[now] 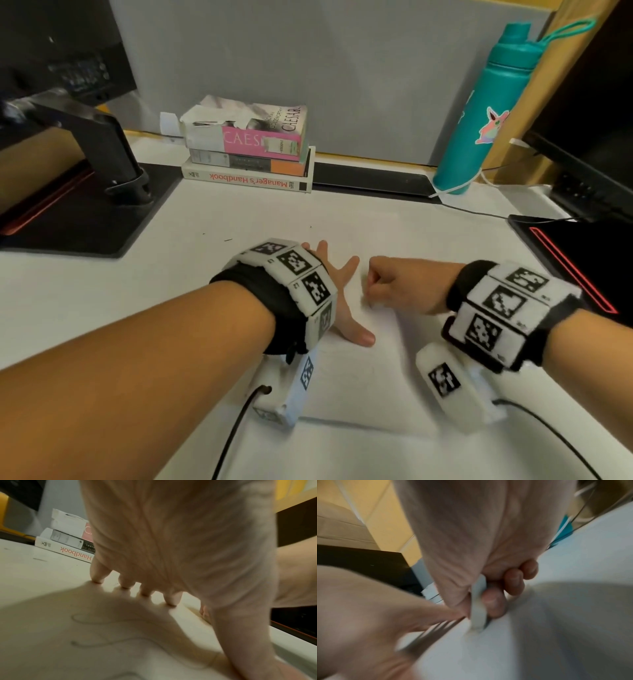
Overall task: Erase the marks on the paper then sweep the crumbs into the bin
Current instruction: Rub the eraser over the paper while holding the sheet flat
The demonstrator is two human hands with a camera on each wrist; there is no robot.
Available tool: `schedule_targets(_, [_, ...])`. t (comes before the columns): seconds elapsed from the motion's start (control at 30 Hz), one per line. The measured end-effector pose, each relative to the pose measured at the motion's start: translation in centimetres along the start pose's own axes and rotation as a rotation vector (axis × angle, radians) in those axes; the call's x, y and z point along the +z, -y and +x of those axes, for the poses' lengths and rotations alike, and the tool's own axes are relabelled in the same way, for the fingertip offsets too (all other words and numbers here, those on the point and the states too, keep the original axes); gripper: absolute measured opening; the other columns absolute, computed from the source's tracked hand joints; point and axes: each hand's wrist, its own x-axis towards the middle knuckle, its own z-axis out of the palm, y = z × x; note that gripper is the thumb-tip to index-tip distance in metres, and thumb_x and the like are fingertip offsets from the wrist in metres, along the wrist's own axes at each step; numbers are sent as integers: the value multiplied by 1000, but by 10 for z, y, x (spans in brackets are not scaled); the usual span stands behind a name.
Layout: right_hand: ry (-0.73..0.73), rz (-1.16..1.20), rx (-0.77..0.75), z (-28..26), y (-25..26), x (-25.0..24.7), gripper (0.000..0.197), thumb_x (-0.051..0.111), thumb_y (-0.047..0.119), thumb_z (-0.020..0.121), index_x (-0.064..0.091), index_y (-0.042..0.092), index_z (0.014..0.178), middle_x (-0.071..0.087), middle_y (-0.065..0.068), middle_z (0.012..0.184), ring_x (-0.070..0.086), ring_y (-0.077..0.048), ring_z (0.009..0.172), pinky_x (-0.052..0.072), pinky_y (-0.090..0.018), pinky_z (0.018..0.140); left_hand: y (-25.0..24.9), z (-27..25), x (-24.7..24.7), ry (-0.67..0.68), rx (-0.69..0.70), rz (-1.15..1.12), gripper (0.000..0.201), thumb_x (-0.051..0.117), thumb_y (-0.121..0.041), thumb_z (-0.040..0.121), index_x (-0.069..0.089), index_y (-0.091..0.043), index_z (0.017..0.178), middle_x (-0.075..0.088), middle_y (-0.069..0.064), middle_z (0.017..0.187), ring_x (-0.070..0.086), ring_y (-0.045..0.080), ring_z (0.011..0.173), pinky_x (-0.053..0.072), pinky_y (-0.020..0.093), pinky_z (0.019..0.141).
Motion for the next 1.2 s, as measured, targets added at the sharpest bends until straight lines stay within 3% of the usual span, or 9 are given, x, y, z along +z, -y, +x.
schedule_targets(0.2, [54, -117, -20, 6, 7, 1, 17, 49, 22, 91, 48, 13, 77, 48, 0, 71, 40, -10, 62, 34, -18, 57, 3, 3, 3, -4, -6, -32, 123, 56, -83, 61, -24, -41, 145, -32, 12, 153, -22, 39, 142, -4, 59, 112])
schedule_targets(0.33, [-27, -160, 35, 7, 5, -6, 15, 49, 24, 92, 48, 14, 81, 48, 3, 71, 44, -10, 66, 35, -17, 59, -2, 2, 4, -14, -12, -34, 121, 56, -81, 63, -23, -40, 145, -32, 11, 153, -21, 39, 142, -5, 59, 112])
schedule_targets(0.47, [45, -137, -78, 12, 15, 3, 12, 49, 19, 91, 55, 9, 88, 60, -8, 88, 55, -21, 82, 47, -27, 75, 3, 9, 4, -31, -35, -32, 119, 57, -82, 61, -8, -39, 150, -22, 12, 156, -8, 40, 145, 3, 58, 114])
schedule_targets(0.57, [-30, -154, -10, 18, 13, -5, 18, 47, 21, 93, 54, 5, 90, 53, -8, 84, 46, -15, 71, 37, -20, 60, 2, 8, 5, -26, -16, -25, 121, 56, -84, 60, -18, -42, 147, -28, 10, 154, -14, 41, 144, 0, 60, 113])
schedule_targets(0.7, [21, -177, -53, 23, 16, 1, 20, 49, 21, 91, 57, 3, 97, 56, -8, 85, 51, -17, 77, 42, -24, 70, 3, 6, 4, -10, -15, -19, 126, 55, -86, 55, -19, -41, 146, -32, 12, 153, -19, 38, 143, -2, 58, 114])
schedule_targets(0.87, [-59, -187, 29, 25, 5, -8, 13, 49, 25, 92, 47, 14, 85, 48, 4, 72, 42, -8, 64, 34, -19, 60, 3, 4, 6, -15, 6, -12, 123, 54, -85, 59, -24, -42, 144, -33, 10, 153, -22, 38, 142, -4, 60, 111])
schedule_targets(1.0, [9, -73, -60, 26, 8, 3, 12, 49, 19, 90, 51, 9, 85, 52, -5, 76, 45, -13, 68, 35, -22, 62, 6, 8, 7, -62, 7, -68, 114, 57, -76, 70, -11, -33, 151, -21, 6, 156, -11, 37, 145, 1, 58, 113])
schedule_targets(1.13, [-98, -61, 71, 38, -5, -13, 12, 47, 22, 93, 51, 11, 89, 54, 3, 74, 46, -8, 66, 38, -18, 63, 5, 4, 8, -4, 11, -32, 123, 54, -85, 59, -24, -42, 144, -33, 8, 153, -23, 36, 142, -5, 60, 111])
schedule_targets(1.2, [-158, 118, 94, 49, -11, -16, 12, 48, 20, 92, 48, 14, 82, 59, -2, 83, 53, -13, 75, 47, -26, 74, 6, 2, 6, 1, 18, -42, 123, 55, -84, 60, -24, -40, 145, -33, 9, 153, -24, 37, 142, -5, 60, 111])
